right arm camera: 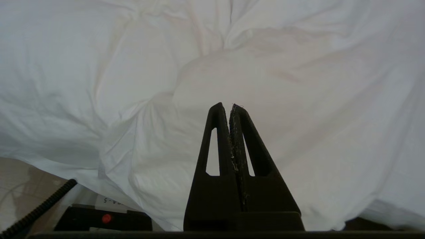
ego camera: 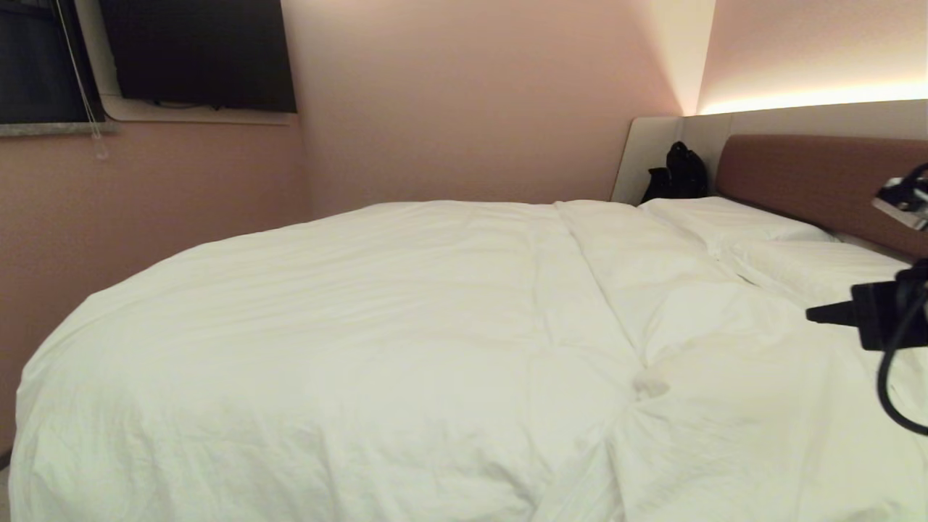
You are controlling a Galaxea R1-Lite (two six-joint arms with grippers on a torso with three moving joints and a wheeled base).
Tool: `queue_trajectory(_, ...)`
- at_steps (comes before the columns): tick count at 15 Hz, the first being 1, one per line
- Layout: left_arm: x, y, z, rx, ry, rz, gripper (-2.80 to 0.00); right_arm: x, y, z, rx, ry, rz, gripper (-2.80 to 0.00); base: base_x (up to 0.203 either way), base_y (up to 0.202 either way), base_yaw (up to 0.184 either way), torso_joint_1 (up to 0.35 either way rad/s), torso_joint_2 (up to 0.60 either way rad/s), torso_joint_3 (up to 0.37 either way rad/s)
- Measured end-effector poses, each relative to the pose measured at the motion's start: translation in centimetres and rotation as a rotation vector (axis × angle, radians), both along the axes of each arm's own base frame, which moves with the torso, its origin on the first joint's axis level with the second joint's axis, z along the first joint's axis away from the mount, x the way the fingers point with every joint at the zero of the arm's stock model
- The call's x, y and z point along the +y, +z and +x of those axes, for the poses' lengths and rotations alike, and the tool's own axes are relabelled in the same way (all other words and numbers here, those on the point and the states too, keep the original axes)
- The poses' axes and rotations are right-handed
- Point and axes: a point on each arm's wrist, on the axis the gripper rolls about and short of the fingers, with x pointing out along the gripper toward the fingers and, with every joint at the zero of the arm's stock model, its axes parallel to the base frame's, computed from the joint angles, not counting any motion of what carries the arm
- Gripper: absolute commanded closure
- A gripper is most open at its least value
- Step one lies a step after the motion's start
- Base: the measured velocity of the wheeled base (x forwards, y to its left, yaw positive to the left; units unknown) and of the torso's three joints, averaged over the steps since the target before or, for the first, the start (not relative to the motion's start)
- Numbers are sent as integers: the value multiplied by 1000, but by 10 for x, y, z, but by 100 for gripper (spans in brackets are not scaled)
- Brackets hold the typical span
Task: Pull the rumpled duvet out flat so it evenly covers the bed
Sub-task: Flatten the corners of the folded blanket
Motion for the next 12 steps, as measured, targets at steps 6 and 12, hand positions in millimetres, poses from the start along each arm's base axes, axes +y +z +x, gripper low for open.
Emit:
queue_trajectory(6,0,0,0,0,0,0,0,36,-36,81,260,-64,59,0,0,0,0,0,0,0)
queue_trajectory(12,0,0,0,1,0,0,0,29,-85,66,548,-263,112,0,0,0,0,0,0,0)
